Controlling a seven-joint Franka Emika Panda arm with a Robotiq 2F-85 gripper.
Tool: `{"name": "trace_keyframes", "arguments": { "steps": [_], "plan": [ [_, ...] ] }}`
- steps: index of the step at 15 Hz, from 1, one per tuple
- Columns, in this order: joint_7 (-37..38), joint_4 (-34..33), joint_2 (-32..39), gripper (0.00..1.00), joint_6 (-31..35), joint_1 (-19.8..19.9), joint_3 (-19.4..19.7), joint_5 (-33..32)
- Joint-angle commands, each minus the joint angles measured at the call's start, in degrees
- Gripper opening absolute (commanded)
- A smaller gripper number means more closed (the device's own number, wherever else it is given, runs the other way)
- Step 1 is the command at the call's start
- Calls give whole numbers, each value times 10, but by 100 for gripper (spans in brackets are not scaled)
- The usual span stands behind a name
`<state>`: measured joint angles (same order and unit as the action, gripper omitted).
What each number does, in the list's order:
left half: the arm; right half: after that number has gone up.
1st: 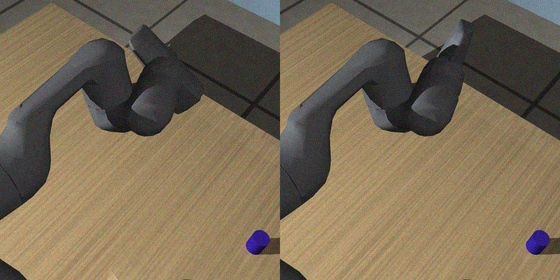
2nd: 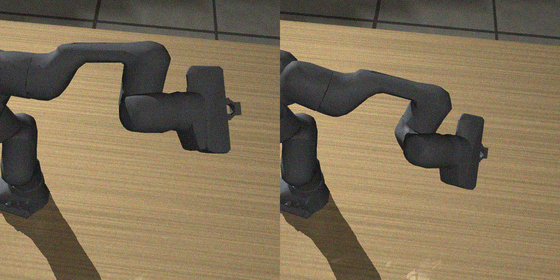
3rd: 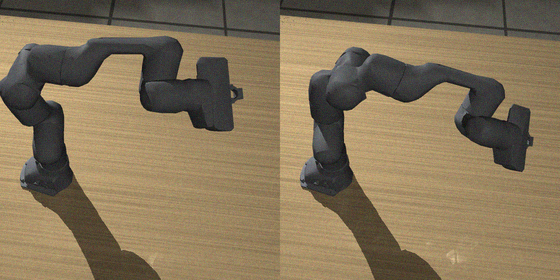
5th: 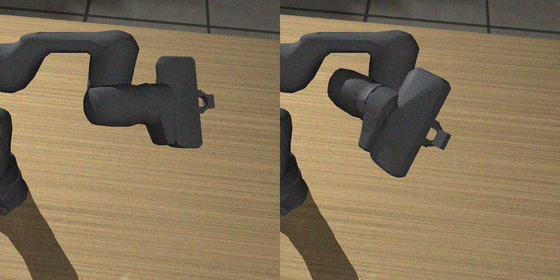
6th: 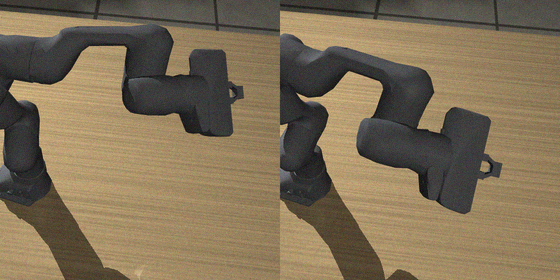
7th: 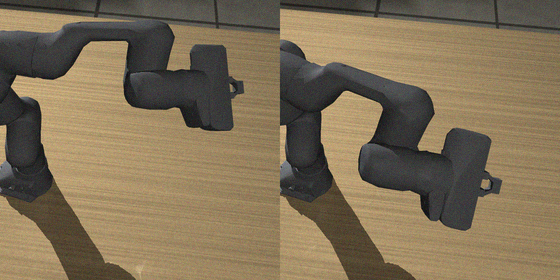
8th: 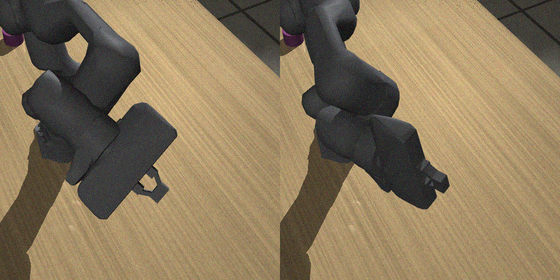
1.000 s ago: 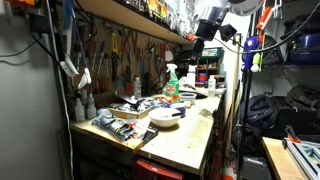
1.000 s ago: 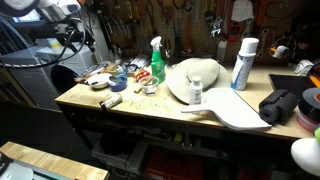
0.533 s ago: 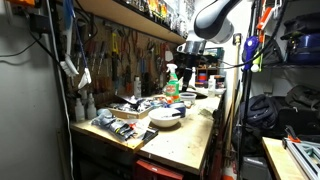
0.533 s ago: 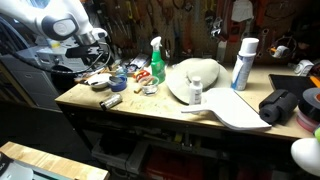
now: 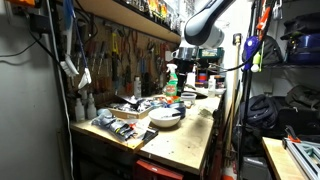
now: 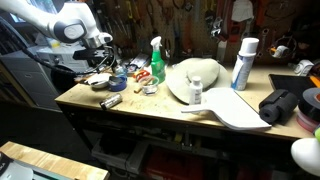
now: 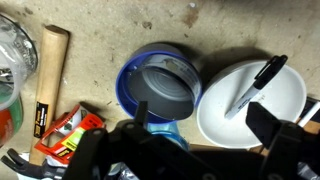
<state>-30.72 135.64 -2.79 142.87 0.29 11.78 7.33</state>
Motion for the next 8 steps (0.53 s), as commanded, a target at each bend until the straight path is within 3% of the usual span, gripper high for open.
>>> {"name": "trace_keyframes", "arguments": {
  "steps": [1,5,7,8],
  "plan": [
    [-18,12,15,100,48,17,-21,19],
    [-21,12,42,98,88,28,-32,35],
    [-25,12,53,89,84,34,-38,39],
    [-27,13,59,79,85,38,-42,41]
  ]
}}
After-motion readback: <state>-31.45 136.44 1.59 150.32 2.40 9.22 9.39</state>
